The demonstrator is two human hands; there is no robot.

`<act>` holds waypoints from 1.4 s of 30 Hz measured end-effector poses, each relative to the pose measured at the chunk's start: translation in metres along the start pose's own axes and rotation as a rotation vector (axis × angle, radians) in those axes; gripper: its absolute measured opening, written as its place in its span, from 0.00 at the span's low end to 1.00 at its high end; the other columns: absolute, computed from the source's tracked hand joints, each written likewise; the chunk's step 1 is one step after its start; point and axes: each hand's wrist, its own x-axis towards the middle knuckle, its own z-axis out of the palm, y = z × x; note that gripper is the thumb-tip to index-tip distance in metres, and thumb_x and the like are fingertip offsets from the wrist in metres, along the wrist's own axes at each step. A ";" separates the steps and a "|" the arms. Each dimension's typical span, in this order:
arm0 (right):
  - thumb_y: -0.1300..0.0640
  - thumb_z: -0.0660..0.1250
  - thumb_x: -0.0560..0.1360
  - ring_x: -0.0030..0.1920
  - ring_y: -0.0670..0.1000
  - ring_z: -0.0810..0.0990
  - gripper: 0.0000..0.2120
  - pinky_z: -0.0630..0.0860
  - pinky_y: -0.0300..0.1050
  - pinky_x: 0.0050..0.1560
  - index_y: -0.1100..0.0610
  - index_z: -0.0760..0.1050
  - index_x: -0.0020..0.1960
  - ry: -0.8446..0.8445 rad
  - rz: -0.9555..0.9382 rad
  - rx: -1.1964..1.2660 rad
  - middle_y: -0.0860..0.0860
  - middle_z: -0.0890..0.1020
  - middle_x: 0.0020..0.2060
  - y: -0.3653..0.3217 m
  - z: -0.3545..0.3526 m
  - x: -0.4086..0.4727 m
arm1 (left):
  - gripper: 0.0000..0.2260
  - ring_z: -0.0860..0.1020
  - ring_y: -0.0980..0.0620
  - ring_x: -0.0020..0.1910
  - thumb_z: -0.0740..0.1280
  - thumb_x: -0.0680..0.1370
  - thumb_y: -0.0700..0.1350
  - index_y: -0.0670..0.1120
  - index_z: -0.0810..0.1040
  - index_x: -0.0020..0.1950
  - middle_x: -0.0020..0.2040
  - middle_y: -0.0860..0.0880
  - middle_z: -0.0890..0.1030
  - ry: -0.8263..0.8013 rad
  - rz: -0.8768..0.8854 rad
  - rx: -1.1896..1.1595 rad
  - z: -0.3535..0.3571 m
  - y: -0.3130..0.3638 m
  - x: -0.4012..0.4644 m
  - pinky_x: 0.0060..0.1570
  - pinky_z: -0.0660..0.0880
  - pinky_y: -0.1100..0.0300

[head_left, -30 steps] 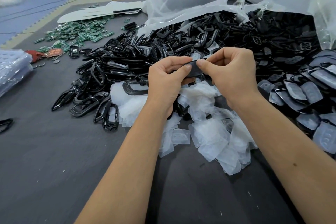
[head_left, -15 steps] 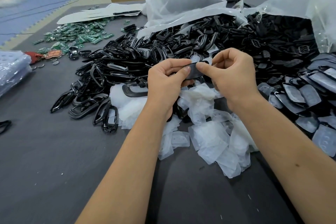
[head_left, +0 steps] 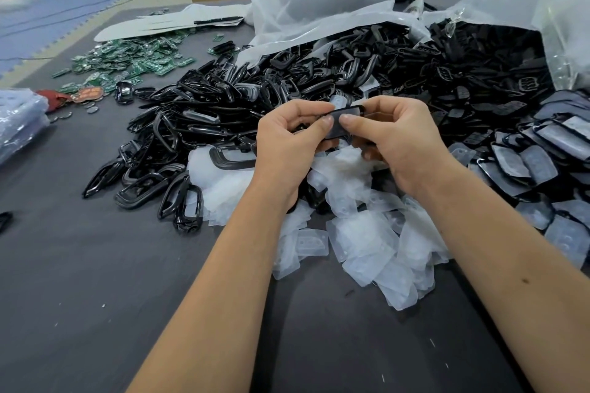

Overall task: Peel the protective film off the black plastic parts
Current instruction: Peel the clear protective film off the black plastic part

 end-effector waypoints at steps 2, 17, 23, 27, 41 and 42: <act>0.61 0.78 0.74 0.31 0.47 0.78 0.08 0.73 0.40 0.28 0.63 0.83 0.49 0.008 -0.028 0.006 0.50 0.84 0.33 0.000 -0.001 0.001 | 0.07 0.86 0.48 0.42 0.73 0.77 0.31 0.41 0.83 0.52 0.47 0.43 0.87 -0.022 0.008 0.012 0.000 0.000 0.000 0.40 0.79 0.64; 0.64 0.75 0.77 0.31 0.50 0.80 0.05 0.76 0.40 0.29 0.57 0.84 0.43 0.029 -0.129 -0.013 0.52 0.84 0.32 -0.001 -0.003 0.003 | 0.09 0.85 0.50 0.36 0.73 0.76 0.29 0.43 0.83 0.49 0.43 0.48 0.86 -0.007 -0.012 0.031 0.000 0.000 -0.001 0.40 0.80 0.63; 0.61 0.75 0.78 0.25 0.51 0.82 0.03 0.78 0.44 0.25 0.59 0.83 0.45 0.093 -0.328 -0.307 0.52 0.83 0.29 0.000 -0.001 0.000 | 0.08 0.85 0.50 0.36 0.73 0.76 0.30 0.41 0.83 0.49 0.43 0.45 0.86 0.011 -0.007 0.044 -0.001 -0.002 0.001 0.38 0.79 0.63; 0.61 0.76 0.76 0.25 0.51 0.81 0.04 0.77 0.44 0.25 0.58 0.83 0.43 0.073 -0.299 -0.265 0.53 0.83 0.29 -0.003 -0.002 0.001 | 0.07 0.85 0.48 0.40 0.75 0.76 0.32 0.43 0.83 0.48 0.44 0.42 0.86 0.015 0.005 0.045 -0.001 -0.002 0.001 0.37 0.79 0.62; 0.67 0.68 0.81 0.32 0.53 0.85 0.06 0.84 0.48 0.34 0.62 0.84 0.48 -0.051 -0.221 -0.178 0.54 0.83 0.32 -0.004 -0.005 0.001 | 0.06 0.83 0.54 0.37 0.72 0.77 0.31 0.41 0.84 0.48 0.40 0.46 0.85 0.055 -0.004 0.086 0.001 -0.002 0.002 0.36 0.78 0.64; 0.67 0.66 0.82 0.33 0.54 0.85 0.08 0.85 0.49 0.35 0.61 0.84 0.50 -0.051 -0.225 -0.178 0.55 0.83 0.32 -0.004 -0.005 0.001 | 0.06 0.84 0.54 0.38 0.72 0.77 0.31 0.41 0.84 0.47 0.40 0.46 0.85 0.066 -0.006 0.075 0.001 -0.002 0.002 0.36 0.78 0.64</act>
